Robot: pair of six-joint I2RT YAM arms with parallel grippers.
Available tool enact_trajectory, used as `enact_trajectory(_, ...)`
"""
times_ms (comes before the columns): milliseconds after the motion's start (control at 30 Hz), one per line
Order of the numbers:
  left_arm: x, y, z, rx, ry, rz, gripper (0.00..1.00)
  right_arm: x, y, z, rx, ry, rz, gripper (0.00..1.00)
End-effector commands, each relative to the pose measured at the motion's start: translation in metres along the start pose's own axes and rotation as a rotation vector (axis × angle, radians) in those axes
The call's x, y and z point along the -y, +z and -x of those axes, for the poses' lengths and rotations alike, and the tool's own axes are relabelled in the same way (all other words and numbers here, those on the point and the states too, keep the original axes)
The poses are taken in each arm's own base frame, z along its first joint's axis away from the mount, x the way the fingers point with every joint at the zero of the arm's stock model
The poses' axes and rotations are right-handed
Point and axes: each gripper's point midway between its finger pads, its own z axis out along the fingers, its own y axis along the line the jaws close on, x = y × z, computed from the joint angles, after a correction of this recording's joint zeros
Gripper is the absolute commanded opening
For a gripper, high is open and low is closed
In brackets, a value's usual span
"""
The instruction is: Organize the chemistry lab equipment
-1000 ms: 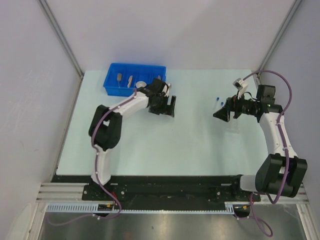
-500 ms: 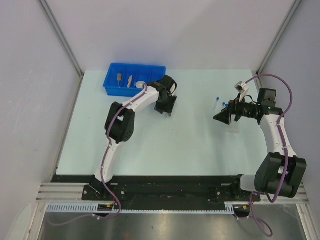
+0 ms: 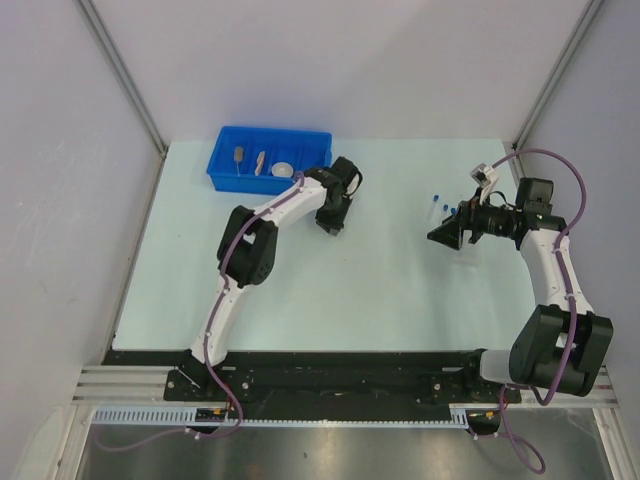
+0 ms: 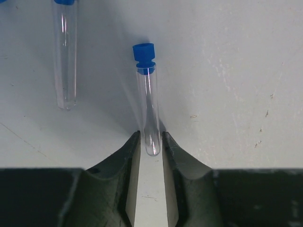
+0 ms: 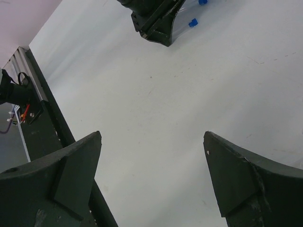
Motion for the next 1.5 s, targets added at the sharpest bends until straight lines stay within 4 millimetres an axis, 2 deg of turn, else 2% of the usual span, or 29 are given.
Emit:
enact_trajectory(0, -0.001, -0.001, 0.006, 0.028, 0.055, 0.065, 0.25, -0.009, -0.005, 0.011, 0.036, -0.072, 0.018, 0.94)
enact_trajectory(133, 0.002, -0.005, 0.01, 0.088, 0.079, 0.084, 0.14, -0.01, -0.007, 0.013, 0.038, -0.095, 0.002, 0.96)
enact_trajectory(200, 0.002, -0.012, 0.005, 0.108, 0.095, 0.077, 0.08, -0.008, -0.009, 0.015, 0.034, -0.131, -0.027, 0.98)
enact_trajectory(233, 0.008, -0.015, 0.012, 0.158, 0.101, 0.053, 0.08, -0.006, -0.013, 0.017, 0.028, -0.168, -0.063, 1.0)
enact_trajectory(267, 0.008, -0.023, 0.003, 0.168, 0.109, 0.039, 0.07, -0.005, -0.015, 0.015, 0.017, -0.184, -0.08, 1.0)
enact_trajectory(300, 0.015, -0.028, 0.015, 0.242, 0.122, 0.012, 0.06, -0.003, -0.019, 0.017, 0.007, -0.239, -0.11, 1.0)
enact_trajectory(333, 0.02, -0.035, 0.014, 0.274, 0.134, -0.011, 0.06, -0.005, -0.022, 0.019, 0.007, -0.271, -0.124, 1.0)
enact_trajectory(367, 0.024, -0.048, 0.003, 0.297, 0.149, -0.045, 0.06, -0.006, -0.024, 0.021, 0.005, -0.291, -0.136, 1.0)
enact_trajectory(467, 0.046, -0.082, -0.002, 0.456, 0.209, -0.137, 0.05, -0.006, -0.031, 0.032, 0.03, -0.283, -0.196, 1.0)
enact_trajectory(500, 0.056, -0.096, 0.007, 0.55, 0.231, -0.164, 0.05, -0.01, -0.03, 0.034, 0.038, -0.263, -0.181, 1.0)
enact_trajectory(533, 0.065, -0.109, -0.01, 0.579, 0.257, -0.187, 0.04, -0.018, -0.03, 0.04, 0.048, -0.278, -0.149, 1.0)
enact_trajectory(567, 0.075, -0.118, -0.014, 0.611, 0.273, -0.229, 0.04, -0.026, -0.028, 0.034, 0.033, -0.236, -0.1, 1.0)
enact_trajectory(600, 0.083, -0.129, -0.013, 0.662, 0.272, -0.257, 0.03, -0.039, -0.026, 0.035, 0.044, -0.225, -0.034, 1.0)
enact_trajectory(633, 0.093, -0.142, -0.024, 0.69, 0.28, -0.297, 0.03, -0.05, -0.023, 0.035, 0.038, -0.191, 0.009, 1.0)
enact_trajectory(700, 0.109, -0.161, -0.029, 0.746, 0.257, -0.381, 0.03, -0.066, -0.016, 0.032, 0.029, -0.151, 0.083, 1.0)
enact_trajectory(733, 0.116, -0.171, -0.04, 0.765, 0.256, -0.417, 0.03, -0.078, -0.008, 0.028, 0.004, -0.134, 0.13, 1.0)
enact_trajectory(800, 0.133, -0.19, -0.046, 0.809, 0.239, -0.497, 0.04, -0.084, 0.004, 0.02, -0.049, -0.044, 0.142, 0.99)
enact_trajectory(867, 0.141, -0.205, -0.054, 0.834, 0.216, -0.547, 0.04, -0.102, 0.02, 0.009, -0.122, 0.021, 0.183, 0.98)
enact_trajectory(933, 0.151, -0.22, -0.061, 0.861, 0.214, -0.591, 0.04, -0.109, 0.032, 0.001, -0.175, 0.069, 0.208, 0.95)
enact_trajectory(1133, 0.17, -0.24, -0.074, 0.883, 0.202, -0.64, 0.04, -0.11, 0.048, -0.004, -0.231, 0.16, 0.189, 0.87)
enact_trajectory(1300, 0.179, -0.238, -0.079, 0.867, 0.22, -0.625, 0.04, -0.12, 0.059, -0.01, -0.272, 0.187, 0.223, 0.74)
enact_trajectory(1467, 0.182, -0.233, -0.081, 0.856, 0.239, -0.595, 0.03, -0.123, 0.062, -0.007, -0.267, 0.219, 0.249, 0.62)
